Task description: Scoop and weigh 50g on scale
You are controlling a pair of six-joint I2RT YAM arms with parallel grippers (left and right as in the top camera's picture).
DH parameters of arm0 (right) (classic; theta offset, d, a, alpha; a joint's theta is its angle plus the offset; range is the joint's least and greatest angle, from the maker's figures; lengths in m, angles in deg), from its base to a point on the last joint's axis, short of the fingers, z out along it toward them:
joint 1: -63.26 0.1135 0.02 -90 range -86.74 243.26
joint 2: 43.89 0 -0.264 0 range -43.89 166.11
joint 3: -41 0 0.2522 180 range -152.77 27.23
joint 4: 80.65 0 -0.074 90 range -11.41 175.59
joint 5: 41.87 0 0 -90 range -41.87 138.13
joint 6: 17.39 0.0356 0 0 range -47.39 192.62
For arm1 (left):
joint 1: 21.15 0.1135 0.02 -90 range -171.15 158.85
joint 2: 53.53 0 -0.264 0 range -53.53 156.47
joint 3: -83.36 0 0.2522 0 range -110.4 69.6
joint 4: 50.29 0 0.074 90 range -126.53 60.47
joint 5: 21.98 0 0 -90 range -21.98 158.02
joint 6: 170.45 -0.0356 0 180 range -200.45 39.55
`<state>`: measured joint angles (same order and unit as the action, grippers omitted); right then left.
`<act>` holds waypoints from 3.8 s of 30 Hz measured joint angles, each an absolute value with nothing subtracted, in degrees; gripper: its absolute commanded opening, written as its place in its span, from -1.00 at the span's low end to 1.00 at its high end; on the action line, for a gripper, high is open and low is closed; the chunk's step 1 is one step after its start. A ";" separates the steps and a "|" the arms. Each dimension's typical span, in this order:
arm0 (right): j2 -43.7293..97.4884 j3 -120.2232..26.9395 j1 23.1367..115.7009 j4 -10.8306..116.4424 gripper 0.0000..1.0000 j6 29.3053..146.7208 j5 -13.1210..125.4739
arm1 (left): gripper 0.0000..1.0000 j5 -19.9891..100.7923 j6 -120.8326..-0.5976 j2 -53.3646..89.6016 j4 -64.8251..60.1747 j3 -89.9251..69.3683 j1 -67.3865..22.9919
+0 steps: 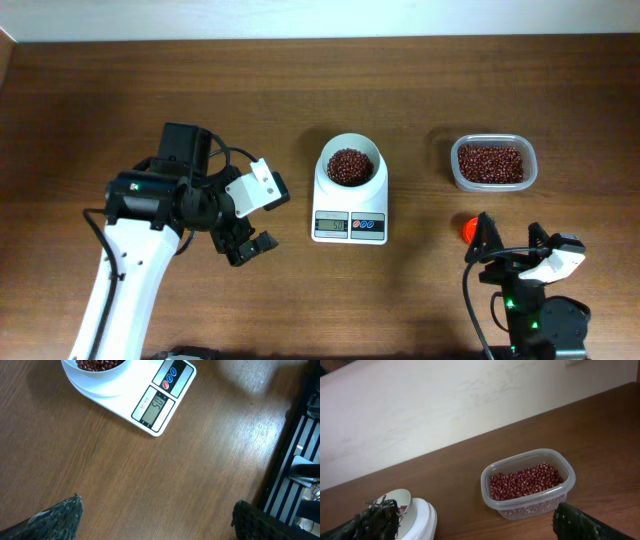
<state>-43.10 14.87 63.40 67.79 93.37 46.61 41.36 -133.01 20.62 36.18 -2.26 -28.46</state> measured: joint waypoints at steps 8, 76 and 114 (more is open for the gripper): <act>-43.10 15.38 62.30 70.65 0.98 93.17 44.97 | 0.98 41.39 -133.01 20.62 36.18 -2.26 -28.46; -43.10 26.61 67.48 81.30 0.98 79.29 48.17 | 0.98 41.39 -133.01 20.62 36.18 -2.26 -28.46; -43.10 26.61 68.86 81.32 0.98 74.96 47.97 | 0.98 41.39 -133.01 20.62 36.18 -2.26 -28.46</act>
